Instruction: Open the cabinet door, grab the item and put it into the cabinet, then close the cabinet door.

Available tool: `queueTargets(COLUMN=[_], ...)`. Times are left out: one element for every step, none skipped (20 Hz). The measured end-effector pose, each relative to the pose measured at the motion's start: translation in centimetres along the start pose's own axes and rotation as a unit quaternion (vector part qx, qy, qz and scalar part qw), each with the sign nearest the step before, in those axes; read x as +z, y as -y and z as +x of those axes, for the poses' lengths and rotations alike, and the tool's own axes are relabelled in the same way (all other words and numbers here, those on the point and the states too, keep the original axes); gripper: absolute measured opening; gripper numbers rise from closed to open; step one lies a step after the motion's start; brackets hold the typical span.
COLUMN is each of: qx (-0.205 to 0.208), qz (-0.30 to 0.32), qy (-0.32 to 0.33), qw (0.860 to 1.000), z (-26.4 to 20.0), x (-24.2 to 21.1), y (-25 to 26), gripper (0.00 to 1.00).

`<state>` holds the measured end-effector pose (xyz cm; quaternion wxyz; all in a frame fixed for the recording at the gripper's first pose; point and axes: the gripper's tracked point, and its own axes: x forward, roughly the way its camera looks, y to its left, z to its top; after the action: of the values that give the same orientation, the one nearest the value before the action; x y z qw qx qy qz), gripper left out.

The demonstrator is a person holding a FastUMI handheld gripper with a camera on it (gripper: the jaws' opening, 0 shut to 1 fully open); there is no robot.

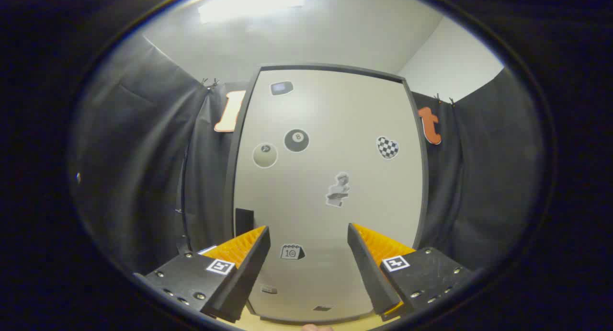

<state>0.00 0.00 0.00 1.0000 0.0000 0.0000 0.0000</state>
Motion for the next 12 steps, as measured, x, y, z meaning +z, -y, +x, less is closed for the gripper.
queueTargets(qx=[0.003, 0.004, 0.004, 0.004, 0.004, 0.007, 0.009, 0.011, 0.013, 0.014, 0.015, 0.016], qz=[0.003, 0.005, 0.007, 0.006, 0.007, 0.009, 0.013, 0.016, 0.019, 0.019, 0.018, 0.014], qy=[-0.006, -0.011, -0.013, -0.014, -0.018, -0.024, -0.031, -0.035, -0.038, -0.042, -0.043, -0.045], qw=[1.000, 1.000, 1.000, 1.000, 1.000, 1.000, 0.999, 0.999, 0.999, 0.999, 0.999, 0.999], z=[0.0, 0.0, 0.2, 0.3, 0.5, 0.6, 0.7, 0.8, 1.0, 1.1, 1.2, 1.4], x=[-0.3, -0.5, -0.6, -0.6, -0.7, -1.0, -1.2, -1.4, -1.6, -1.8, -2.1, -2.3], y=[-0.6, -1.2, -1.7, -2.2, -2.6, -3.2, -3.7, -4.2, -4.7, -5.2, -5.6, -6.0], gripper=[0.96, 0.96, 0.96, 0.96, 0.96, 0.96, 0.96, 0.96, 0.96, 0.96, 0.96, 0.96])
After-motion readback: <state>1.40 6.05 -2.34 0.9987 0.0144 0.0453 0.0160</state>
